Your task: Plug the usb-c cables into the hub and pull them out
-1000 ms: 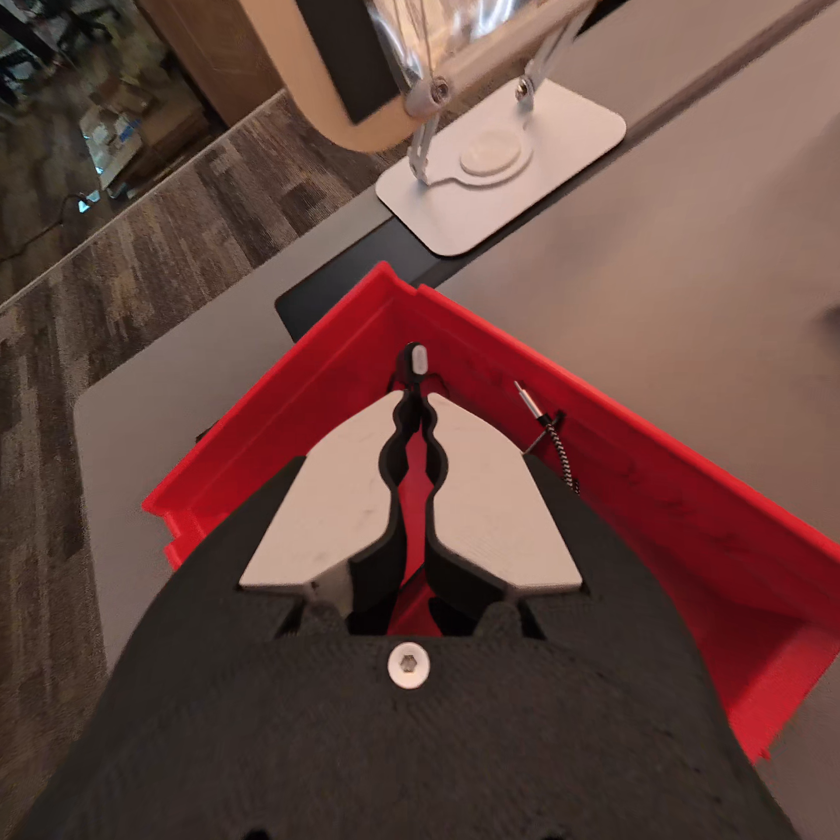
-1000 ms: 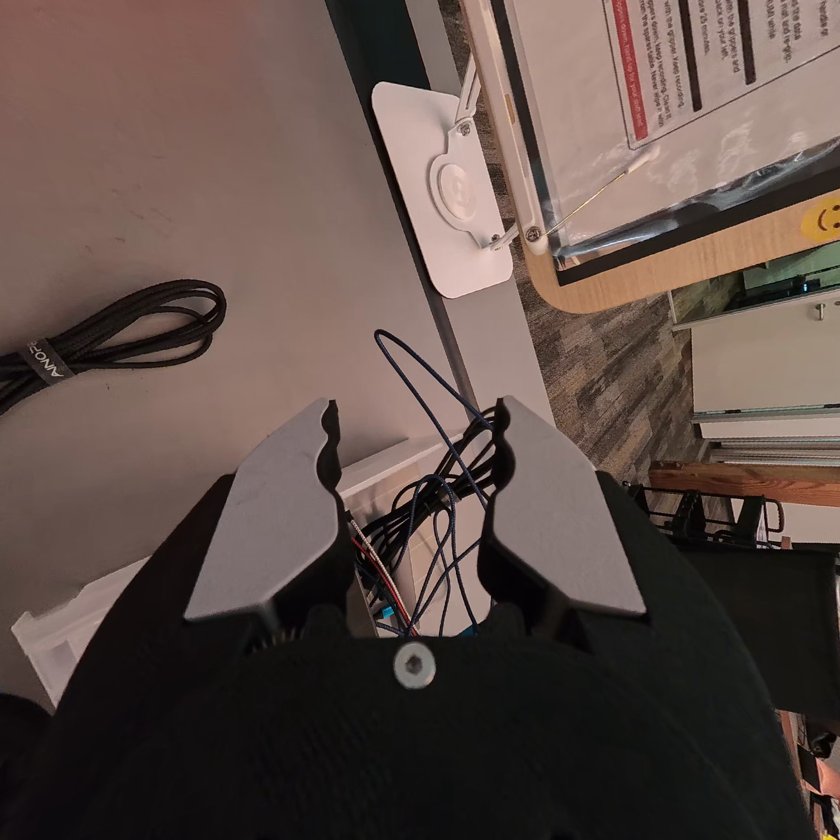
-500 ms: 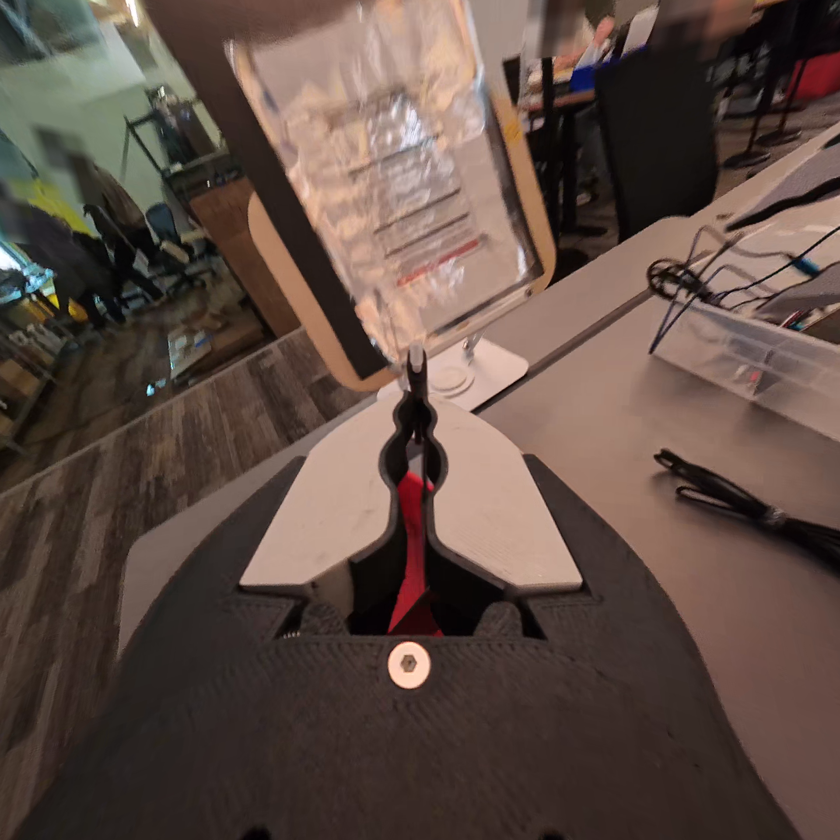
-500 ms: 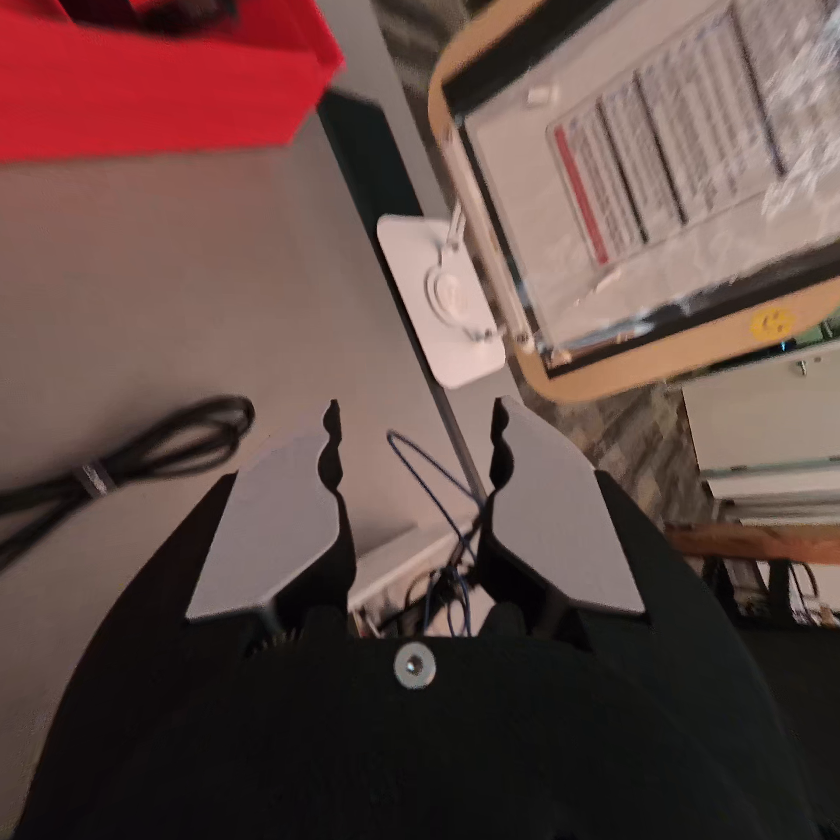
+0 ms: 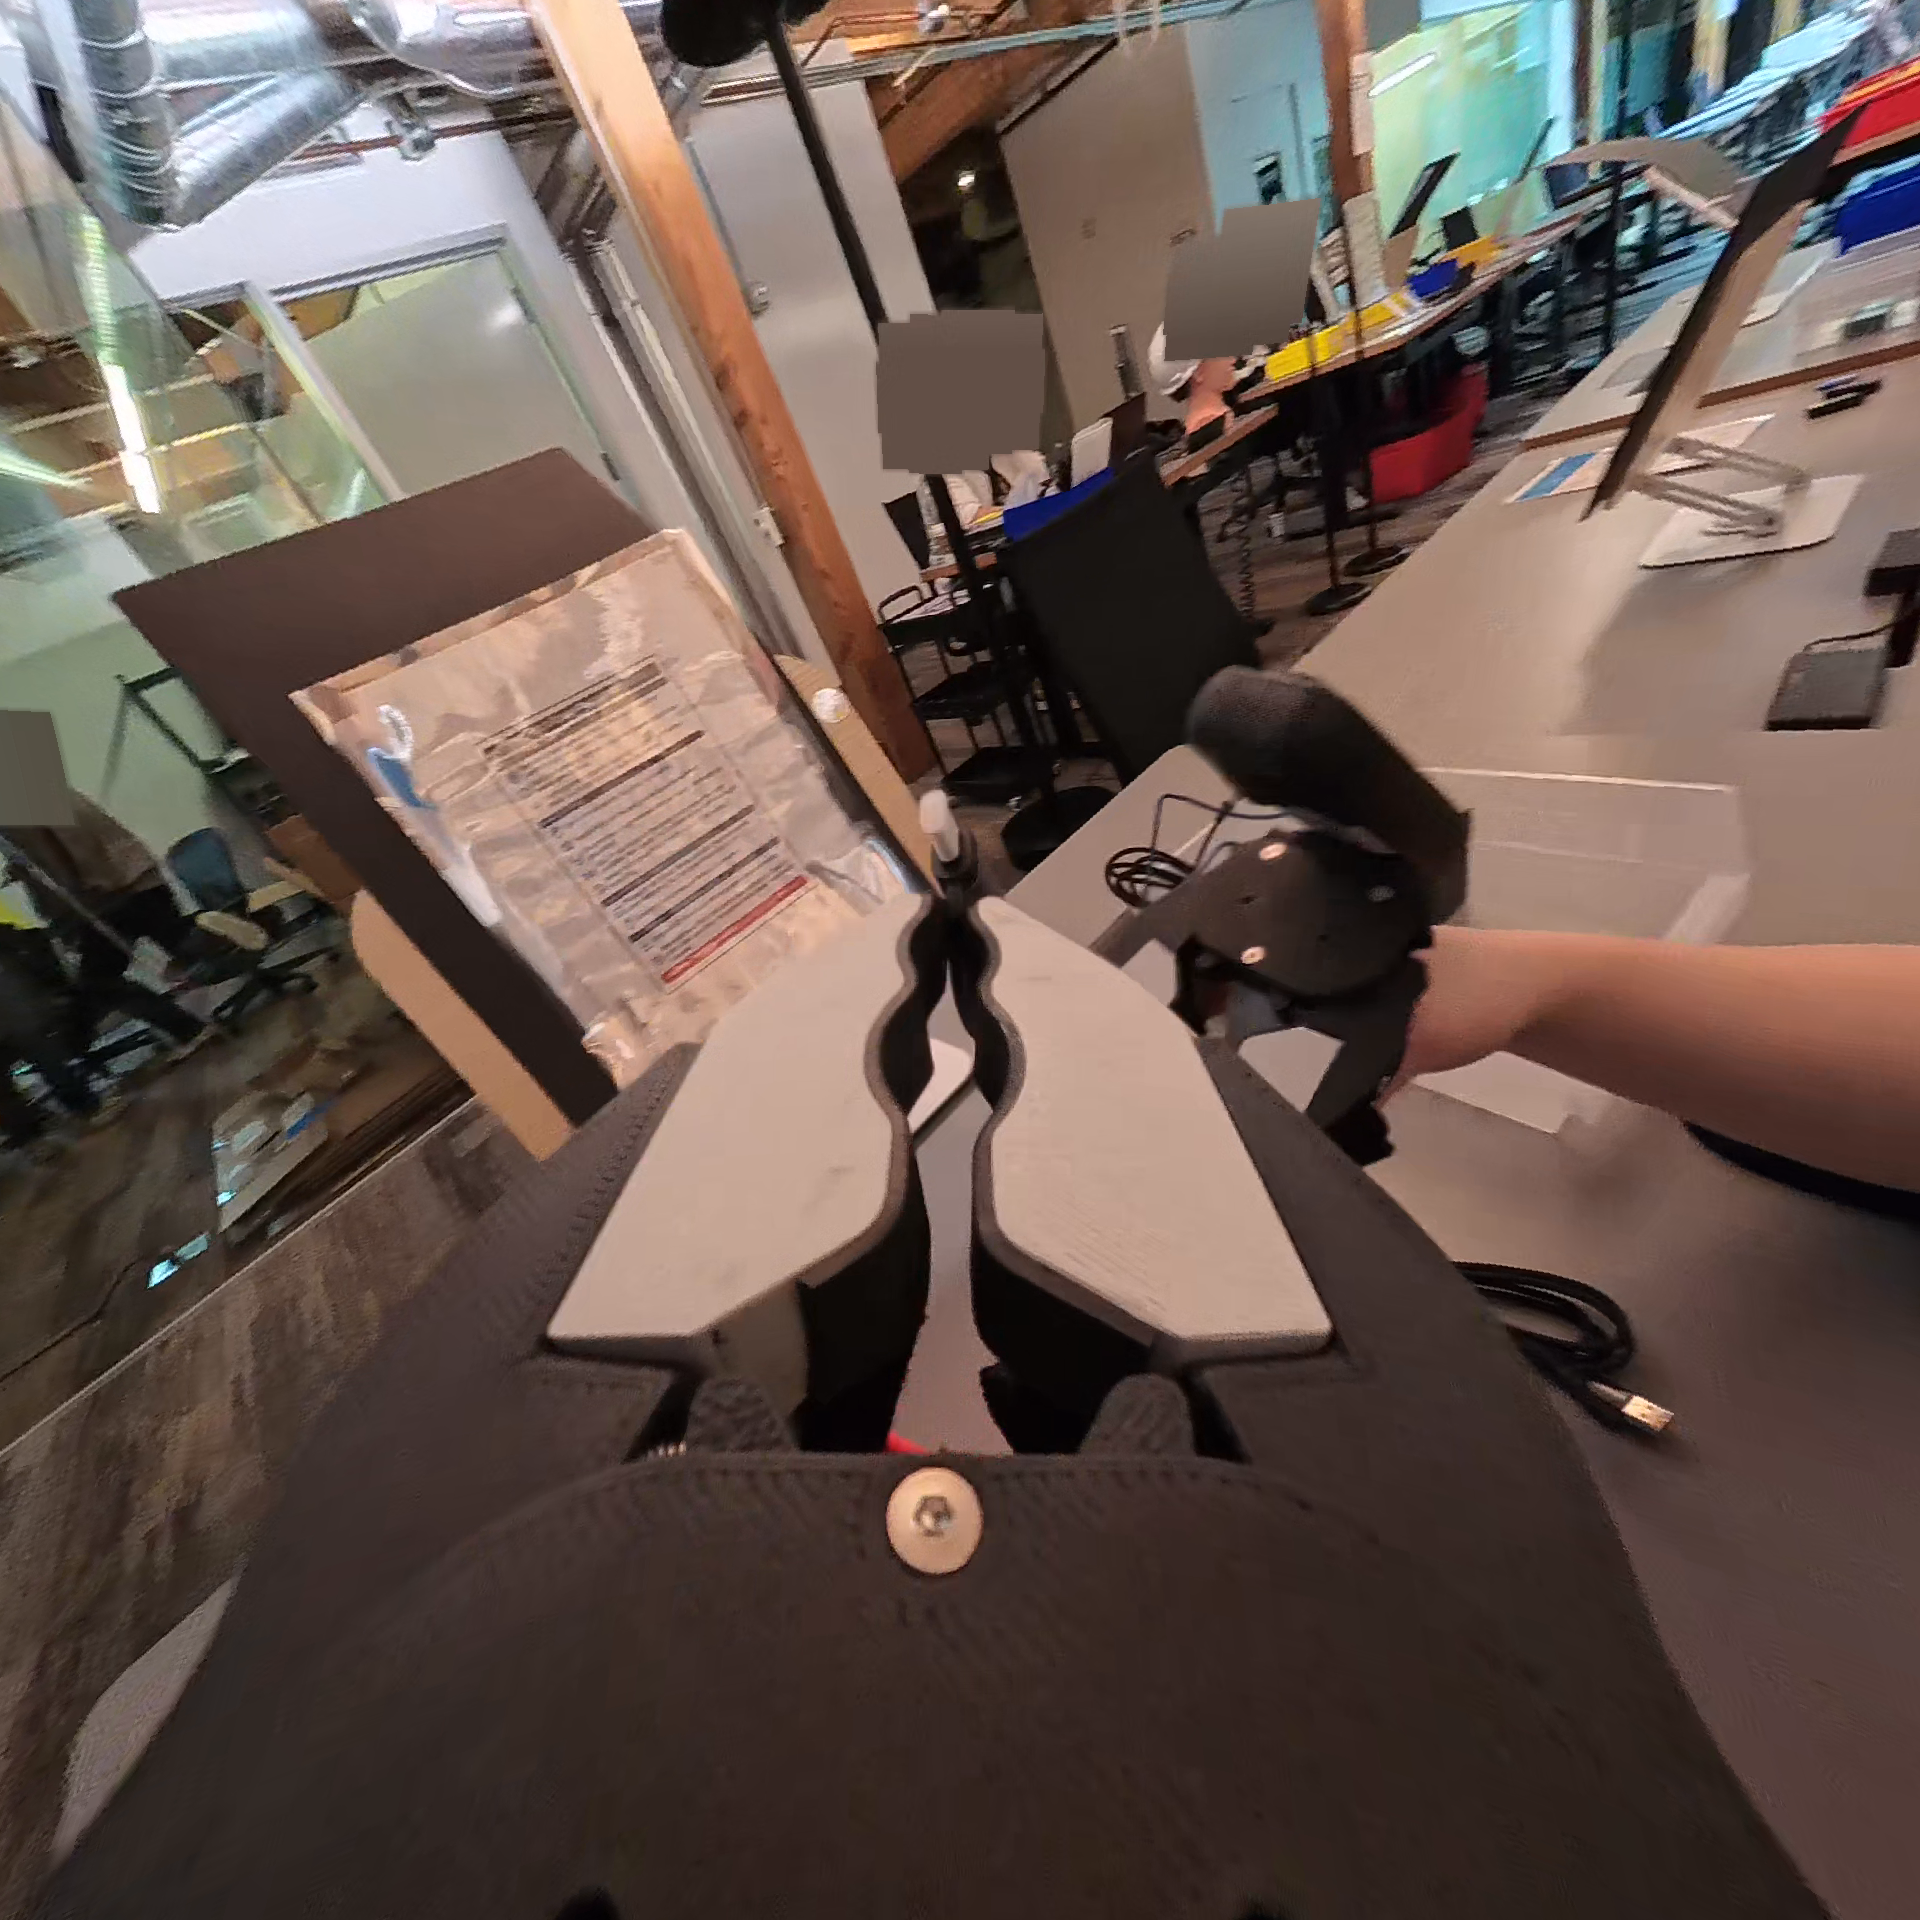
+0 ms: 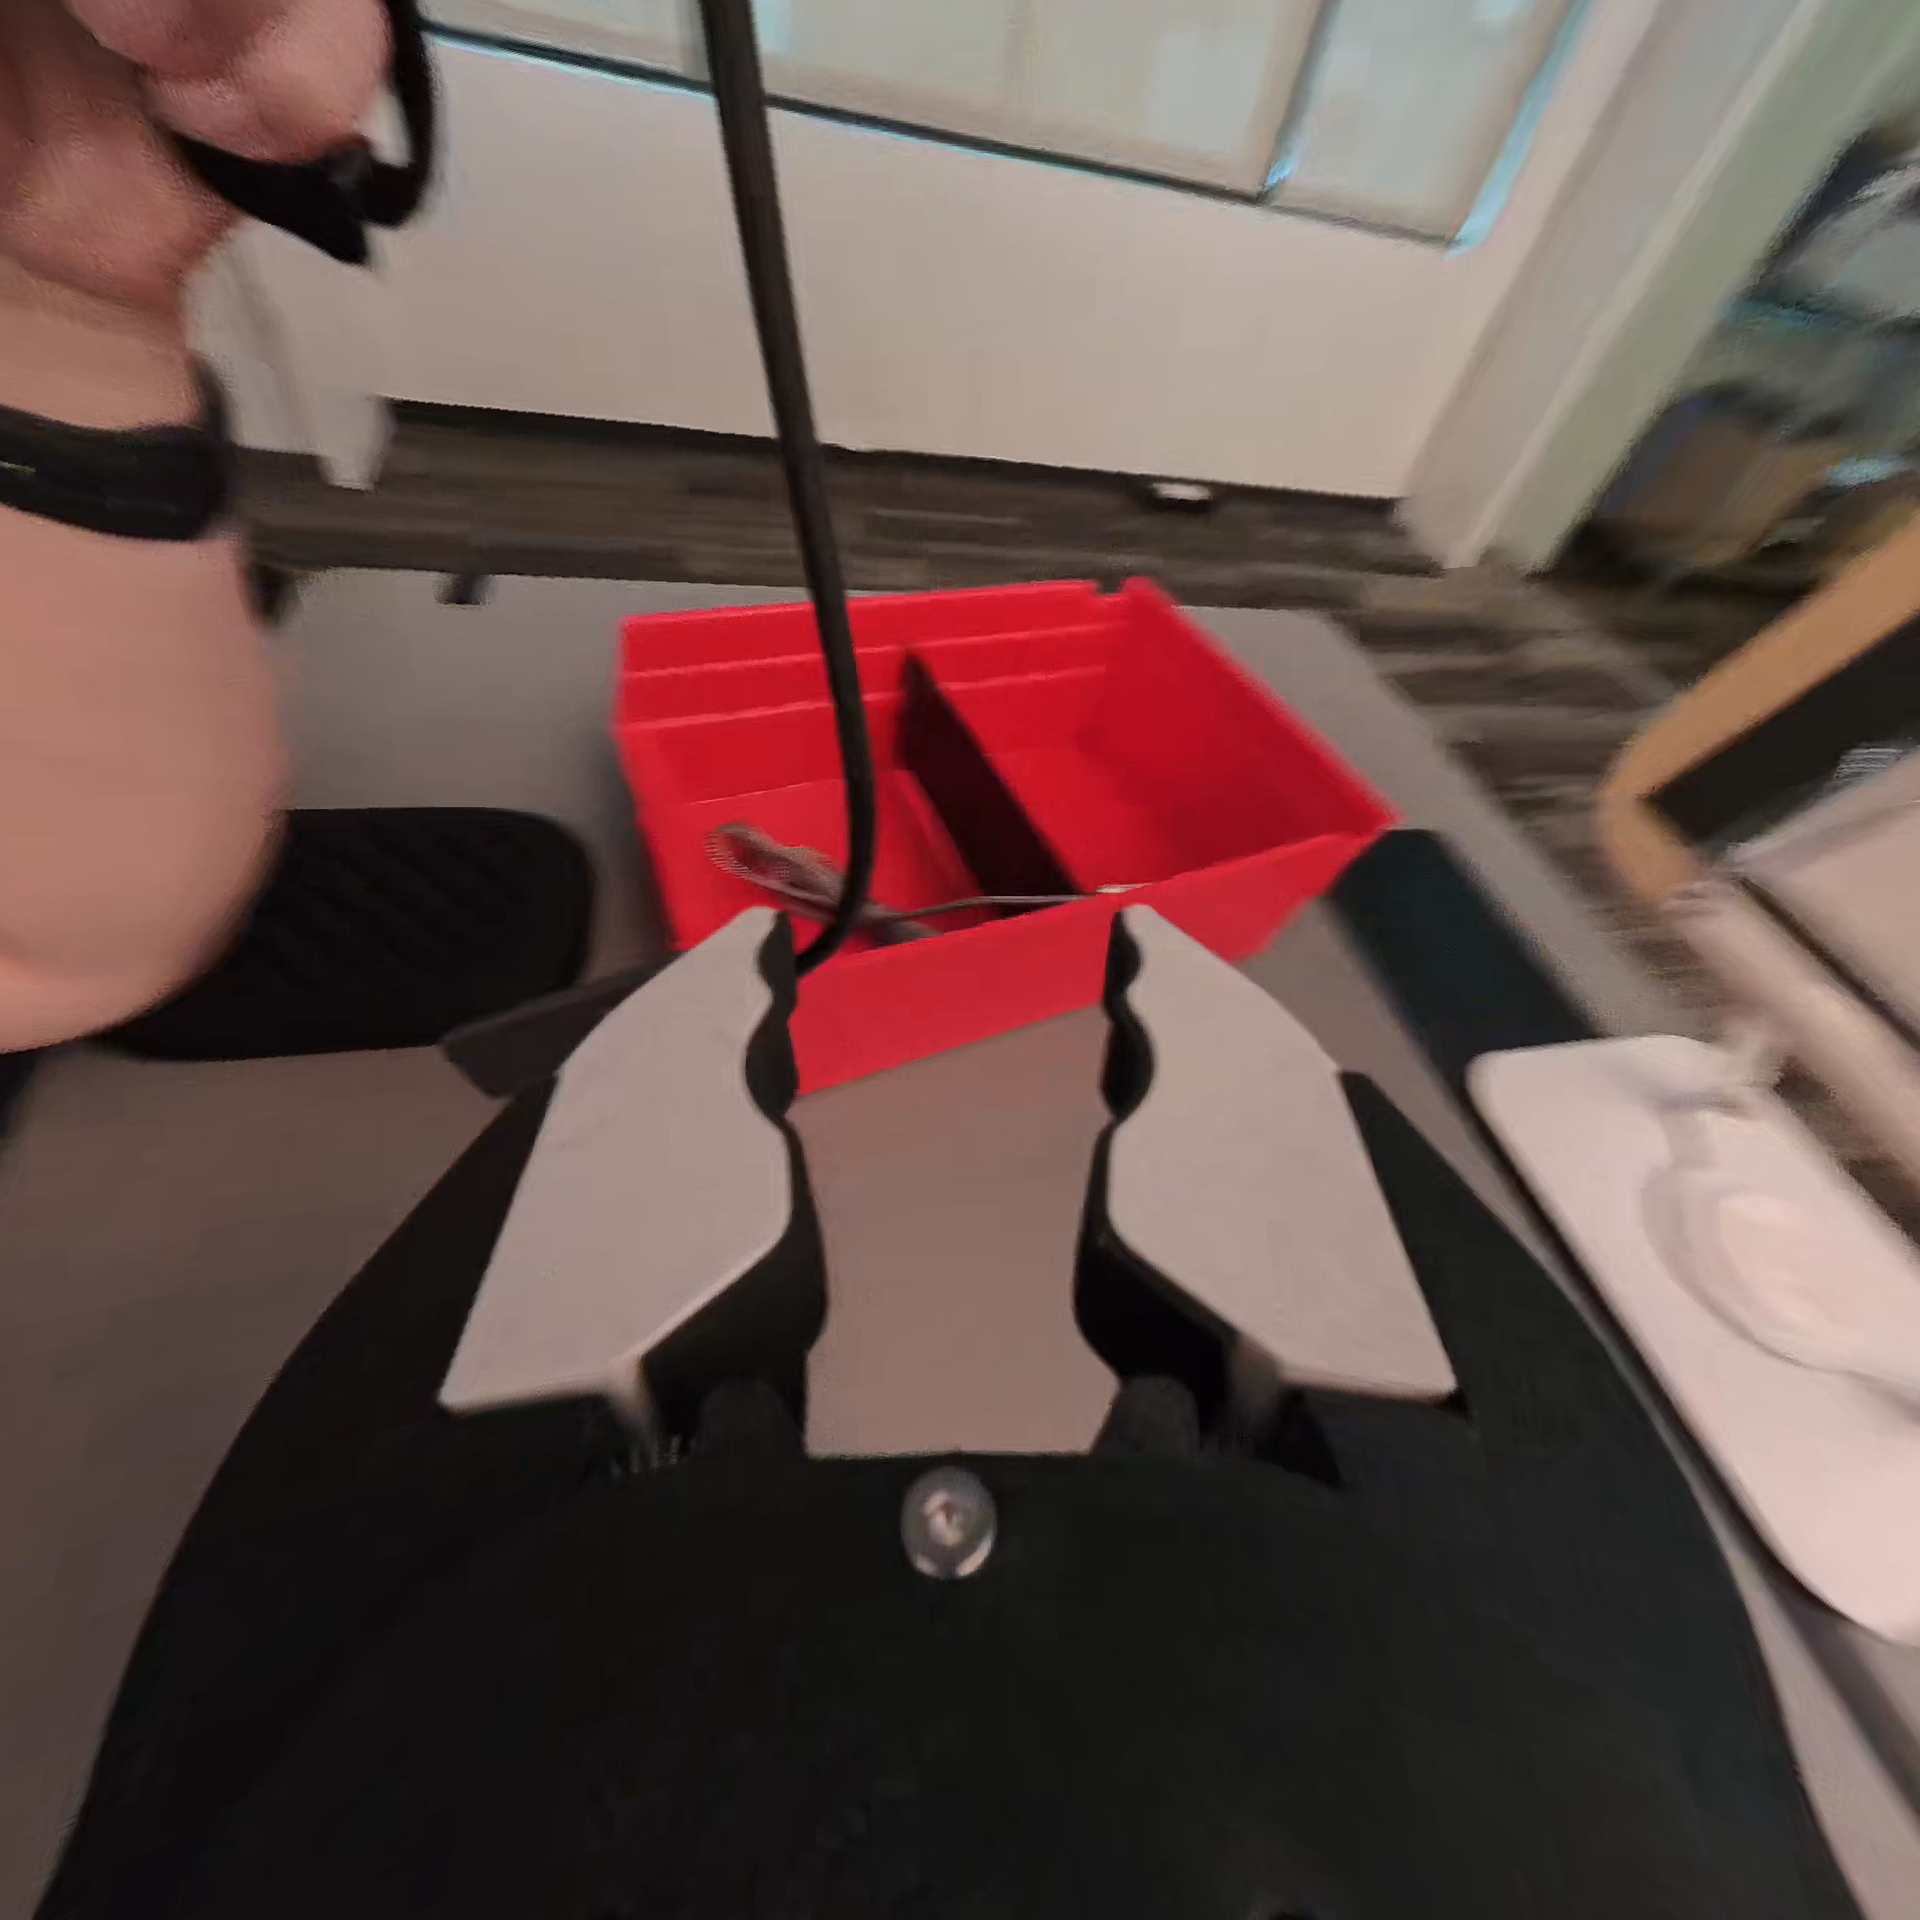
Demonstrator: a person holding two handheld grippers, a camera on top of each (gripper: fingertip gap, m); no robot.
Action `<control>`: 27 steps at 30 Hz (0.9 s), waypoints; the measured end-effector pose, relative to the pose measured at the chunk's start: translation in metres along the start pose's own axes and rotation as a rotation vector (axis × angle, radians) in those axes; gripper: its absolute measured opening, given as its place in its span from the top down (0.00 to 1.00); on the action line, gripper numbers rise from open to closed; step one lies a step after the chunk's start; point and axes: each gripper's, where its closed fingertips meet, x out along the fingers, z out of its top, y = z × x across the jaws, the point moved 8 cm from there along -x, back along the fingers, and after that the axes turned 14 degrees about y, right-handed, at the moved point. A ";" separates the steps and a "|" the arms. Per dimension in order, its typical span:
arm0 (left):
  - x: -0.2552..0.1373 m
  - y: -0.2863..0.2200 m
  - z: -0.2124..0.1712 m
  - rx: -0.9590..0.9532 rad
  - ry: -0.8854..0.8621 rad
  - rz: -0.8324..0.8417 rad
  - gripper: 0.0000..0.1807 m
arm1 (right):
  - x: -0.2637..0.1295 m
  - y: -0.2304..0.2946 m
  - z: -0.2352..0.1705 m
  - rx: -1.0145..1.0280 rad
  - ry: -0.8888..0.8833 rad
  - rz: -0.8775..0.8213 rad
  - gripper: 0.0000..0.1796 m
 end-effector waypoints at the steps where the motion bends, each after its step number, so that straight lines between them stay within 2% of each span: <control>1: 0.001 -0.001 0.000 -0.004 -0.003 -0.019 0.99 | 0.001 0.003 -0.002 0.000 -0.010 0.101 0.82; 2: 0.001 -0.001 0.000 -0.012 -0.005 -0.025 0.99 | 0.001 0.005 -0.003 0.011 -0.024 0.179 0.94; 5: 0.001 0.002 -0.001 -0.035 -0.024 -0.074 0.99 | -0.003 0.001 -0.005 0.070 -0.025 0.271 0.98; 10: 0.006 0.013 -0.017 -0.194 0.062 -0.243 0.98 | -0.010 -0.014 -0.014 0.151 0.068 0.223 0.98; 12: 0.009 0.025 -0.029 -0.260 0.148 -0.204 0.89 | -0.012 -0.020 -0.017 0.200 0.100 0.206 0.98; 15: 0.002 0.055 -0.064 -0.401 0.398 -0.042 0.70 | -0.018 -0.027 -0.020 0.245 0.126 0.155 0.98; 20: -0.031 0.112 -0.161 -0.743 0.854 0.218 0.62 | -0.029 -0.040 -0.025 0.298 0.168 0.053 0.98; 22: -0.038 0.124 -0.200 -0.838 1.043 0.226 0.58 | -0.034 -0.044 -0.026 0.330 0.166 0.035 0.98; 26: -0.037 0.128 -0.257 -1.032 1.244 0.088 0.64 | -0.044 -0.053 -0.030 0.394 0.158 0.001 0.98; 27: -0.037 0.126 -0.268 -1.055 1.289 0.056 0.68 | -0.045 -0.056 -0.032 0.406 0.163 -0.013 0.98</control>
